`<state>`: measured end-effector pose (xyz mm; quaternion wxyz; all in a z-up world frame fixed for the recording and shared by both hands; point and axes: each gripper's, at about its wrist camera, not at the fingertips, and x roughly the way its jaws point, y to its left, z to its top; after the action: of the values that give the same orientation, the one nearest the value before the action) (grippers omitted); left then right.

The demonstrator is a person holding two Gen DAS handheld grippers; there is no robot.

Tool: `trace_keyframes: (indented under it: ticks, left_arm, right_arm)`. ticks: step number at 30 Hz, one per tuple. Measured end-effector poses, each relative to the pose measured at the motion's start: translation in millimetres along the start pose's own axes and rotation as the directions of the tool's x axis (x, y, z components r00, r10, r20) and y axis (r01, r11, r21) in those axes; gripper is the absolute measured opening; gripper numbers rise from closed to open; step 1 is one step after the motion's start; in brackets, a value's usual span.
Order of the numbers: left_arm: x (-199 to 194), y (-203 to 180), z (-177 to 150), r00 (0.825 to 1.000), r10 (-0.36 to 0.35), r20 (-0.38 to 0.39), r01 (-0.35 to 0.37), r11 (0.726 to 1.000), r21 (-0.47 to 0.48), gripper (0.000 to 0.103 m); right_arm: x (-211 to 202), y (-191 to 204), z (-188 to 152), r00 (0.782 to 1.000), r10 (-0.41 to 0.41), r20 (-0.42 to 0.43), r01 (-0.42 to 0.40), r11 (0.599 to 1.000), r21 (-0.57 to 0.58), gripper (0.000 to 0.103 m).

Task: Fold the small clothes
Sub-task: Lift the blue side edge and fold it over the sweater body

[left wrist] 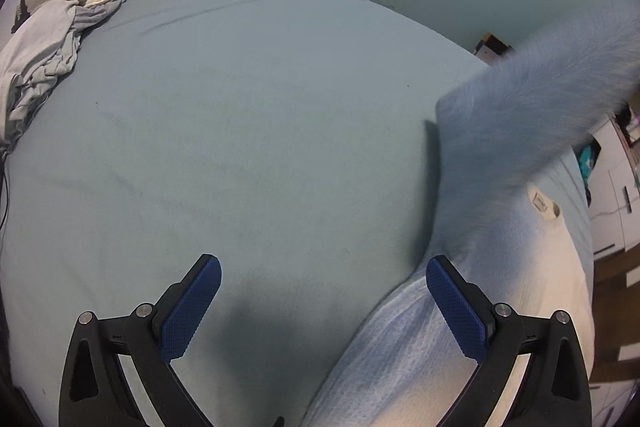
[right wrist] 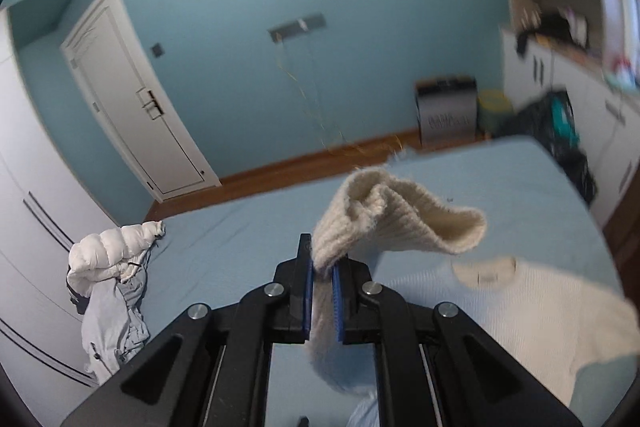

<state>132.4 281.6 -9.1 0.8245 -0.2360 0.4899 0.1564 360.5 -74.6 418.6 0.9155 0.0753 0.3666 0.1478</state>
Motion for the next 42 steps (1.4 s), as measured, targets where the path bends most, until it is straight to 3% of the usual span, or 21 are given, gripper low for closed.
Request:
trace_keyframes:
  ticks: [2, 6, 10, 15, 18, 21, 23, 25, 28, 33, 37, 40, 42]
  left_arm:
    - [-0.1, -3.1, -1.2, 1.0, 0.002, 0.002, -0.002, 1.0, 0.016, 0.103]
    - [3.1, -17.9, -6.9, 0.999, 0.03, 0.011, -0.031, 0.995, 0.096, 0.103]
    - [10.2, -36.1, -16.7, 0.999, 0.044, 0.003, -0.044, 0.983, 0.178, 0.103]
    - [21.7, -70.8, -21.3, 0.998, 0.061, 0.005, -0.06, 0.961, 0.272, 0.103]
    - [30.0, -83.4, -23.3, 1.0, 0.017, 0.015, -0.02, 0.955, 0.297, 0.103]
    - [50.4, -102.0, -31.0, 1.0, -0.03, -0.008, 0.031, 0.93, 0.367, 0.103]
    - [66.0, -109.9, -33.1, 1.0, -0.01, -0.021, 0.018, 0.907, 0.42, 0.103]
    - [86.0, -116.2, -32.5, 0.999, 0.053, -0.013, -0.041, 0.889, 0.455, 0.103]
    - [117.2, -112.8, -19.2, 0.991, 0.133, -0.001, -0.121, 0.897, 0.425, 0.103]
    - [151.9, -86.3, 5.8, 0.985, 0.174, -0.022, -0.158, 0.937, 0.312, 0.103]
    - [156.8, -55.8, 21.0, 0.992, 0.107, -0.069, -0.093, 0.979, 0.182, 0.103]
    - [160.7, -45.5, 24.1, 0.991, 0.081, -0.11, -0.065, 0.988, 0.14, 0.103]
    - [162.2, -44.1, 24.0, 0.989, 0.1, -0.108, -0.084, 0.985, 0.148, 0.103]
  right_arm:
    - [1.4, 5.1, 8.2, 1.0, -0.005, 0.022, 0.006, 0.999, -0.038, 0.005]
    - [10.2, -22.8, -4.0, 0.998, -0.036, 0.06, 0.04, 0.997, -0.068, 0.005]
    - [20.1, -53.0, -7.6, 0.998, -0.05, 0.042, 0.049, 0.999, 0.02, 0.005]
    - [32.7, -35.9, 5.2, 0.999, -0.051, -0.001, 0.051, 0.994, 0.095, 0.005]
    - [30.5, -18.1, 13.6, 1.0, -0.023, -0.006, 0.023, 0.994, 0.102, 0.005]
    - [33.1, -4.9, 19.6, 1.0, 0.003, -0.007, -0.002, 0.994, 0.11, 0.005]
    - [35.6, -0.7, 20.8, 1.0, 0.029, -0.004, -0.028, 0.992, 0.121, 0.005]
    - [38.7, 5.1, 19.0, 0.999, 0.048, -0.007, -0.046, 0.991, 0.128, 0.005]
    - [42.1, 12.2, 15.3, 0.998, 0.06, -0.015, -0.058, 0.991, 0.12, 0.005]
    - [43.0, 16.0, 15.6, 0.994, 0.105, -0.022, -0.101, 0.986, 0.134, 0.005]
    - [42.6, 22.6, 16.8, 0.992, 0.122, -0.018, -0.12, 0.989, 0.081, 0.005]
    - [42.0, 17.4, 13.7, 0.991, 0.134, -0.008, -0.133, 0.99, 0.053, 0.004]
    - [42.3, 9.2, 11.9, 0.991, 0.133, -0.004, -0.133, 0.99, 0.052, 0.004]
